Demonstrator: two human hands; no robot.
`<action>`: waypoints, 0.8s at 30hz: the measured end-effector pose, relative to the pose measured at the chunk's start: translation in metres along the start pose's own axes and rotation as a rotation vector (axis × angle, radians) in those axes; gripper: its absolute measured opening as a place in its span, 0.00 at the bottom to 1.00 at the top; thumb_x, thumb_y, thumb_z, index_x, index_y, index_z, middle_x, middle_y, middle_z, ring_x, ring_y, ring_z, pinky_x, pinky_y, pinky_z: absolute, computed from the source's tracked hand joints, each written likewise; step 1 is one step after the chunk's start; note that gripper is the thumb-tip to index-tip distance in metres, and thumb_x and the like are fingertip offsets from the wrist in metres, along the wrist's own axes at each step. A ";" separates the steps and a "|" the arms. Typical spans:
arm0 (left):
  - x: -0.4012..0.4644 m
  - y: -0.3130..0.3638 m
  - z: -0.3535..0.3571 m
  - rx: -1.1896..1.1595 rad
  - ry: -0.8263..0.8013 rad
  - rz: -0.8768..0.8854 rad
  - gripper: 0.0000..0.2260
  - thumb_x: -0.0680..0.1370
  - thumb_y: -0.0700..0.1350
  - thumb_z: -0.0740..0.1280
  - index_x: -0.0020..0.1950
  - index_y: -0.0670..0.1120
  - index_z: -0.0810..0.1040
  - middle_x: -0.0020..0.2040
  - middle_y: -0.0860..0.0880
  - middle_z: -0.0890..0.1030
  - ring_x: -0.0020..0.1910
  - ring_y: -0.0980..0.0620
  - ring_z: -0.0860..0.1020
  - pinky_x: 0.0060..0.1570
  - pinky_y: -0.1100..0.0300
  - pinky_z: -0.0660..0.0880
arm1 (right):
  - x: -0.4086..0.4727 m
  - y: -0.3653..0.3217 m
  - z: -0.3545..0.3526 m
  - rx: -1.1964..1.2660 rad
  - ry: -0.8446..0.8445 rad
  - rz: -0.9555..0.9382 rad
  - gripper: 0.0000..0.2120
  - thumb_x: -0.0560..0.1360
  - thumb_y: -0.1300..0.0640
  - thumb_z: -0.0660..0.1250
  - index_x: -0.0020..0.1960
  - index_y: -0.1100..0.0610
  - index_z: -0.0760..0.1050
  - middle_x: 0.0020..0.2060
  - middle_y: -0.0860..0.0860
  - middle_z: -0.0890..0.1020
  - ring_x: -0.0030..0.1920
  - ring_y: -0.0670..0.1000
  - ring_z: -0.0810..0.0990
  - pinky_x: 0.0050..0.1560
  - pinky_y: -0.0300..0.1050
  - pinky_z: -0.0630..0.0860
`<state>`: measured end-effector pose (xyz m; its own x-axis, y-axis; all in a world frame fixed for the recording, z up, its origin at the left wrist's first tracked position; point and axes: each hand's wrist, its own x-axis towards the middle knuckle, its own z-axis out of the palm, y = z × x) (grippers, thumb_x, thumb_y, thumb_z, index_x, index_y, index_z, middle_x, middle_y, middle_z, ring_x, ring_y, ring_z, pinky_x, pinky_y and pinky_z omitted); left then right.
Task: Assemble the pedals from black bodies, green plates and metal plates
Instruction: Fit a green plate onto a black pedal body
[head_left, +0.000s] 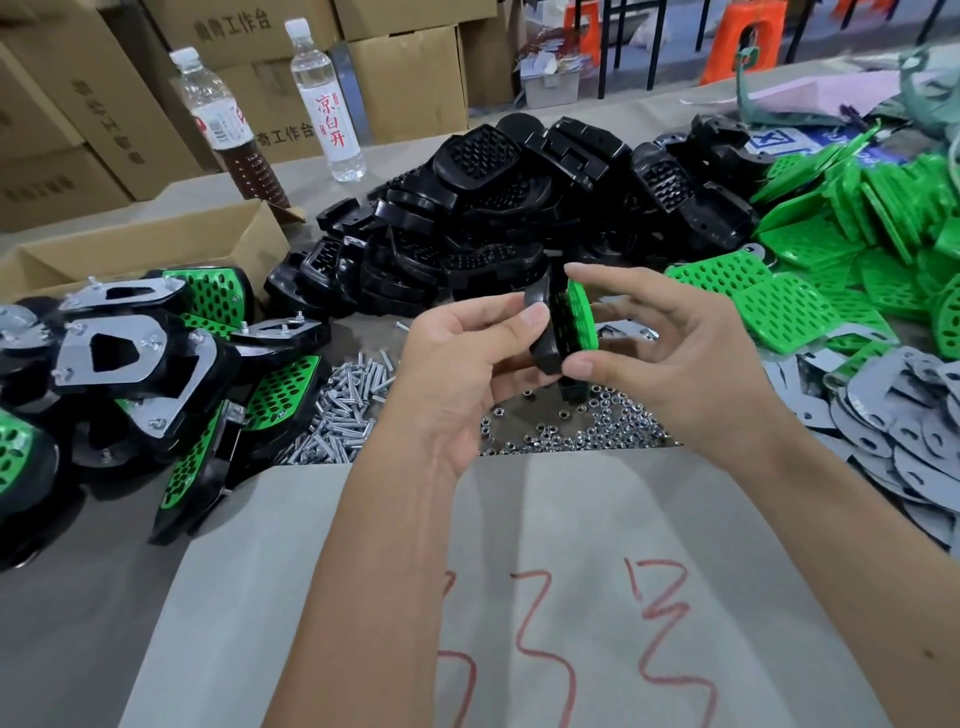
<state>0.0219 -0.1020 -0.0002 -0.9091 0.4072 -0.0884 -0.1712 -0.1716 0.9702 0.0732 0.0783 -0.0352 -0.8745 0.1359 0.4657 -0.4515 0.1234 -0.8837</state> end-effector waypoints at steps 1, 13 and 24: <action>0.000 0.000 0.000 -0.006 -0.002 -0.003 0.11 0.81 0.37 0.70 0.62 0.35 0.82 0.49 0.40 0.87 0.40 0.50 0.86 0.40 0.60 0.83 | 0.000 0.000 -0.001 0.011 -0.006 0.001 0.32 0.66 0.52 0.83 0.69 0.52 0.80 0.59 0.50 0.85 0.59 0.52 0.84 0.56 0.47 0.82; -0.001 -0.002 0.003 -0.004 0.006 0.011 0.12 0.79 0.38 0.72 0.62 0.39 0.83 0.49 0.43 0.87 0.41 0.51 0.86 0.38 0.62 0.81 | 0.004 0.004 -0.017 0.039 -0.142 0.039 0.28 0.71 0.58 0.79 0.70 0.52 0.79 0.63 0.52 0.82 0.62 0.57 0.81 0.60 0.51 0.81; -0.002 0.002 0.004 0.091 -0.013 0.091 0.04 0.78 0.37 0.74 0.52 0.40 0.85 0.40 0.46 0.87 0.35 0.54 0.84 0.37 0.62 0.81 | 0.001 -0.002 0.008 -0.136 0.101 0.006 0.28 0.57 0.47 0.86 0.51 0.49 0.77 0.51 0.53 0.81 0.43 0.50 0.79 0.35 0.55 0.83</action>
<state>0.0253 -0.0997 0.0030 -0.9141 0.4055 0.0030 -0.0527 -0.1260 0.9906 0.0719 0.0705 -0.0339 -0.8517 0.2342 0.4688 -0.4123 0.2528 -0.8753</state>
